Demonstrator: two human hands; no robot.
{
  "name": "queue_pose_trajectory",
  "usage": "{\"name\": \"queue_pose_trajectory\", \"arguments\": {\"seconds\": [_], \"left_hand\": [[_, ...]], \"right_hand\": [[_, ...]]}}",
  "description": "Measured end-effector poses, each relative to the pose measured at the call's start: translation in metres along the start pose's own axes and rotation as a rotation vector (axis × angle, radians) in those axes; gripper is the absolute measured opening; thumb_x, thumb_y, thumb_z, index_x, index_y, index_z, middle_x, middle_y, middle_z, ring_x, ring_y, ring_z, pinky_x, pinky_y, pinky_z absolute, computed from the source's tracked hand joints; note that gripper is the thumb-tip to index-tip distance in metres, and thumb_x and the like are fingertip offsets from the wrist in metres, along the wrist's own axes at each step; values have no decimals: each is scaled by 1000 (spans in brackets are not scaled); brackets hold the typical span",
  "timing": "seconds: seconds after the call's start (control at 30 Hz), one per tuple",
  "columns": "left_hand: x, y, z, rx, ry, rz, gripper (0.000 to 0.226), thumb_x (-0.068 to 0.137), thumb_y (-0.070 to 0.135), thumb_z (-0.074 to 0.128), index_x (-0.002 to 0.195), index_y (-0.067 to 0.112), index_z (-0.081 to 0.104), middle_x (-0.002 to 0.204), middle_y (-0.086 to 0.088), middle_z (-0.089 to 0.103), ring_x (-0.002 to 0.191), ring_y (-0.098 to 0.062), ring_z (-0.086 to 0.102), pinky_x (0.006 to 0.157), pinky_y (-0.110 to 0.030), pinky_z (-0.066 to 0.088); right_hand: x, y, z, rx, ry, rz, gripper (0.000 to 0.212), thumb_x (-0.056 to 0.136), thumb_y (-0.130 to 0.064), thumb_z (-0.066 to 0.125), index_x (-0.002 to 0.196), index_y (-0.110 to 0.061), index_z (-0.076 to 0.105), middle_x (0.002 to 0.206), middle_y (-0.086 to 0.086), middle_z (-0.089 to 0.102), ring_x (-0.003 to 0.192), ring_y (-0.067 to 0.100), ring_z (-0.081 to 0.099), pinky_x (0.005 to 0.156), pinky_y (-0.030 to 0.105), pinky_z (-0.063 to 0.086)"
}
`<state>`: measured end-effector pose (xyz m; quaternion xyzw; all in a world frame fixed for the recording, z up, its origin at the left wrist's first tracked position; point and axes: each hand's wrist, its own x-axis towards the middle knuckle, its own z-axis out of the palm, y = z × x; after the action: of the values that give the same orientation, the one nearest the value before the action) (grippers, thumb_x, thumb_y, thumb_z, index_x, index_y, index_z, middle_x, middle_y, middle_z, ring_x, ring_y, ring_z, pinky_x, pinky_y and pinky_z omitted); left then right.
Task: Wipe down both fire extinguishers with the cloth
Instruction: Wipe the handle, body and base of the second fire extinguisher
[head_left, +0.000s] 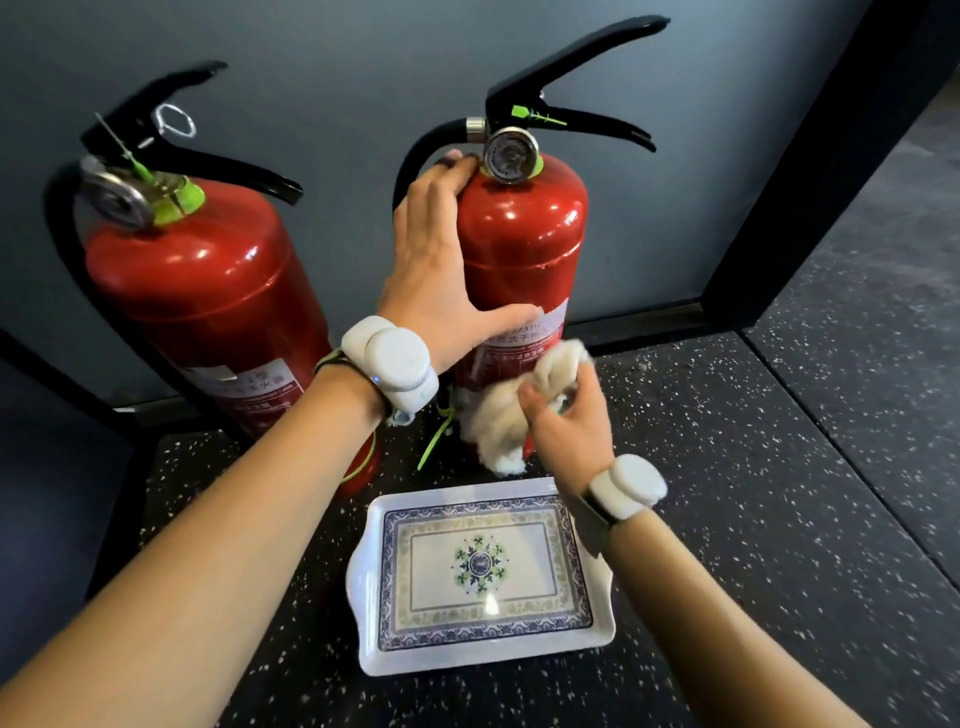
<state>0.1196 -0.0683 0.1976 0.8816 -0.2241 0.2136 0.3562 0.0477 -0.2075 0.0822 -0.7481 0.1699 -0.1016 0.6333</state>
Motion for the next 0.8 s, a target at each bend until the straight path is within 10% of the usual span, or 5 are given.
{"name": "queue_pose_trajectory", "arguments": {"seconds": [0.17,0.37,0.57,0.8], "left_hand": [[-1,-1,-2,9,-9,-9,123,58,42,95,154,13,25,158,-6,25,146,-24,26,120,-29,22],[-1,0,-2,14,-13,-18,123,57,43,96,154,14,26,158,-5,26,147,-24,27,119,-29,23],[0,-1,-1,20,-9,-21,124,54,46,95,153,17,26,158,-2,26,146,-24,26,115,-27,24],[1,-5,3,24,-5,11,112,69,49,87,155,12,26,160,-7,27,147,-27,27,118,-40,31]], "right_hand": [[9,89,14,-289,-169,423,38,99,-15,63,134,-5,53,129,21,65,119,38,63,101,44,51],[18,73,21,-201,-69,495,48,95,-19,68,136,0,51,129,19,63,118,35,63,96,38,51],[10,-10,-10,293,-93,116,26,89,-26,73,111,-16,64,115,21,72,98,23,69,94,48,57],[7,-128,-29,203,-46,-432,21,96,-18,73,113,-10,65,103,2,73,94,10,70,94,33,58]]}}
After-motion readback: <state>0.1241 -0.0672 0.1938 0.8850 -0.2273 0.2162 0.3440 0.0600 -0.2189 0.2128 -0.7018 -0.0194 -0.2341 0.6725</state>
